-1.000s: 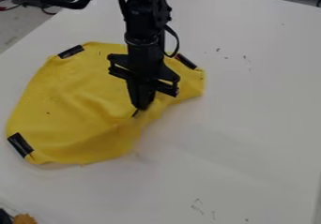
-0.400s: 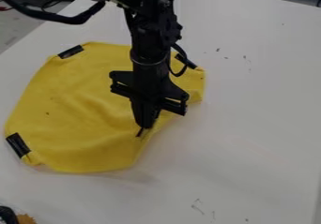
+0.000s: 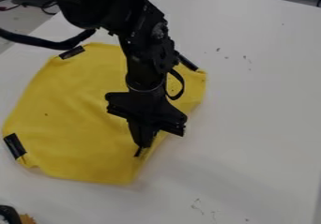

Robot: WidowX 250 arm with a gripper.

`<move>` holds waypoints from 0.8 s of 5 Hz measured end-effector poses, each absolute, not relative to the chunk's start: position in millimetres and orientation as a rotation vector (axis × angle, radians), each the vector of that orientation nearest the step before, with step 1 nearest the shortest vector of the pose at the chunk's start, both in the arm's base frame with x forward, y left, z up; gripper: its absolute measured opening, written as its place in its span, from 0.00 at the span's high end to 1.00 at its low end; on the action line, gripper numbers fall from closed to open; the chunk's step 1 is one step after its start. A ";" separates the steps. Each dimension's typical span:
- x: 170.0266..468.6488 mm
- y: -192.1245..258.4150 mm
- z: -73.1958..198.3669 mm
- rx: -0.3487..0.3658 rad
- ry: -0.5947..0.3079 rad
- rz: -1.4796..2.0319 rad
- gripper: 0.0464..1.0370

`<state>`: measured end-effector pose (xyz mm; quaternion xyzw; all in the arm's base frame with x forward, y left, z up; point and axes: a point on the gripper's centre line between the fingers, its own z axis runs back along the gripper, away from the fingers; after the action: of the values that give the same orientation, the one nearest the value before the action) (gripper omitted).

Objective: Unfold the cloth from top left to bottom right

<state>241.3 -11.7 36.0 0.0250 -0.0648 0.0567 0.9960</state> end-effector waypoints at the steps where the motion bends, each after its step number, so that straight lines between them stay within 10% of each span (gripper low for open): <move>1: 234.8 -13.2 31.1 0.042 -0.136 0.145 0.82; 4: 227.0 -28.0 41.9 0.015 -0.134 0.205 0.04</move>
<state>227.0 -28.0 41.9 0.0075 -0.0669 0.1023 0.9925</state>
